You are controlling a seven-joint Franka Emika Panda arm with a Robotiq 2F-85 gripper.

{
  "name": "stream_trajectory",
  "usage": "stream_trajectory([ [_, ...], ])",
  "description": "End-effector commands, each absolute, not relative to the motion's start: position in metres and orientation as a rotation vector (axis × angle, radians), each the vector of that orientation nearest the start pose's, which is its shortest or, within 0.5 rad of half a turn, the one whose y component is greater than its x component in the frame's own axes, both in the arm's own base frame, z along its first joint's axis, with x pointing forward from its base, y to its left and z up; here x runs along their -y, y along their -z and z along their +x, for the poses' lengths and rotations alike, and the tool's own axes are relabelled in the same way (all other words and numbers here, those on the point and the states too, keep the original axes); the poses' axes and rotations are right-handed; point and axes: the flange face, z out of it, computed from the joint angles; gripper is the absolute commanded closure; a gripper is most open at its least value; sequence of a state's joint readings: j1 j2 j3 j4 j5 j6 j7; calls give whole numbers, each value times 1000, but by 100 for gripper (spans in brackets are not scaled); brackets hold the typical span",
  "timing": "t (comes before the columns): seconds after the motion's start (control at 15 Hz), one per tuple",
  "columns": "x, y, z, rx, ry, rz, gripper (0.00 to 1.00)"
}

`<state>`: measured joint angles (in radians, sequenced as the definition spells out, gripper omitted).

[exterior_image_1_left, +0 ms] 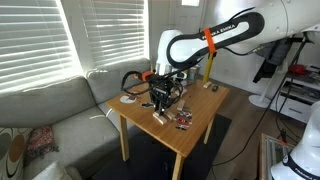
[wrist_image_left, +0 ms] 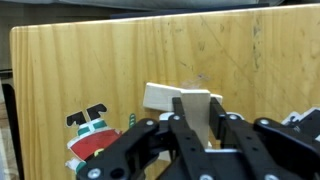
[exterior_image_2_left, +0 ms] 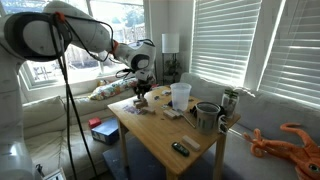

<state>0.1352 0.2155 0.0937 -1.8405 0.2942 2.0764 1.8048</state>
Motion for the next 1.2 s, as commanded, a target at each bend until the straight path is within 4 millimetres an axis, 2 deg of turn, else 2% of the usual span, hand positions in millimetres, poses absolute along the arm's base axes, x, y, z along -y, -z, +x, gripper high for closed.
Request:
stream_trajectory([
  [0.0,-159,-417,604,-2263,-361,-1909,93],
  [1.0,-157,-418,602,-2305,-353,-1870,93],
  [1.07,-157,-419,602,-2286,-370,-1883,46],
  [1.13,-156,-420,602,-2289,-360,-1878,46],
])
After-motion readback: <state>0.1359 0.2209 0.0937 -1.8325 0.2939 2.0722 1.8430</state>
